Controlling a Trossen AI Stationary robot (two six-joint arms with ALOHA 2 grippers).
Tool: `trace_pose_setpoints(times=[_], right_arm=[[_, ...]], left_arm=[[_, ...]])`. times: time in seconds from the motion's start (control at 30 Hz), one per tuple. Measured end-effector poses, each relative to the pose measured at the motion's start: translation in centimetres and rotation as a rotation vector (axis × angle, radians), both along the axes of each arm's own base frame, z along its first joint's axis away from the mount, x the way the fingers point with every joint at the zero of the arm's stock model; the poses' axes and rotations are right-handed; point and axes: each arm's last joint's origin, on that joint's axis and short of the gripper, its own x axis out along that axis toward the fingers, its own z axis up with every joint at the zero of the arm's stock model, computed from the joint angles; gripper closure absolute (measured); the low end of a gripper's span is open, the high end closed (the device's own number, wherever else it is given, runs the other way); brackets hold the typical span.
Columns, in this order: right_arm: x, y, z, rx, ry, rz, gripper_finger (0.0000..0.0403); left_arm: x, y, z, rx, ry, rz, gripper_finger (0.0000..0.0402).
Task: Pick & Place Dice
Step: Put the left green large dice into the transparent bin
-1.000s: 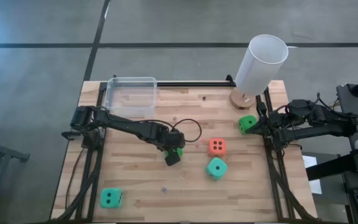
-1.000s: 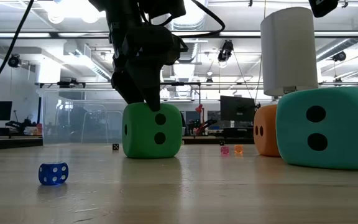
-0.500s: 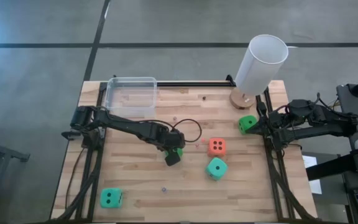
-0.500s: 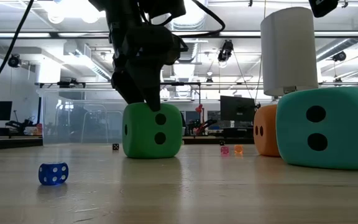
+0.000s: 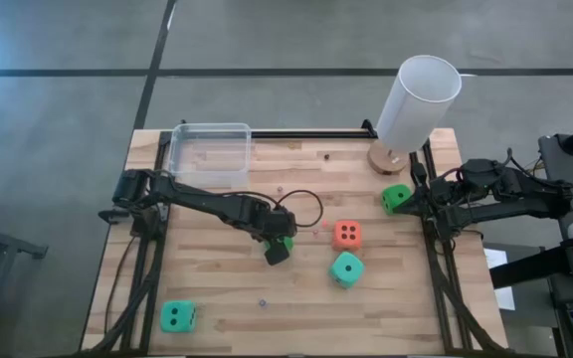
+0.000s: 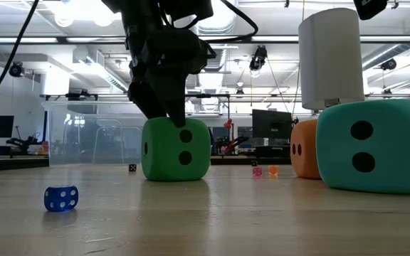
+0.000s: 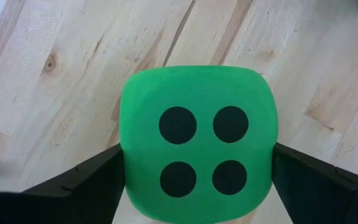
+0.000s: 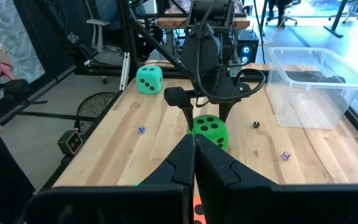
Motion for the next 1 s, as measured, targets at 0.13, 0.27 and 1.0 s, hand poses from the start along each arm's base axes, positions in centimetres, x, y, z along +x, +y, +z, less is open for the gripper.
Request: trace_pose_setpoints(times=[0.13, 0.27, 1.0], right_arm=[[0.00, 0.00, 0.00, 0.000, 0.000, 0.000, 0.0394], [-0.01, 0.00, 0.00, 0.000, 0.000, 0.000, 0.0394], [0.00, 0.00, 0.00, 0.000, 0.000, 0.000, 0.0394]], left_arm=[[0.03, 0.00, 0.01, 0.002, -0.003, 0.001, 0.0045], [0.14, 0.00, 0.04, 0.001, -0.015, 0.001, 0.0047], [0.14, 0.00, 0.04, 0.002, -0.015, 0.000, 0.0054]])
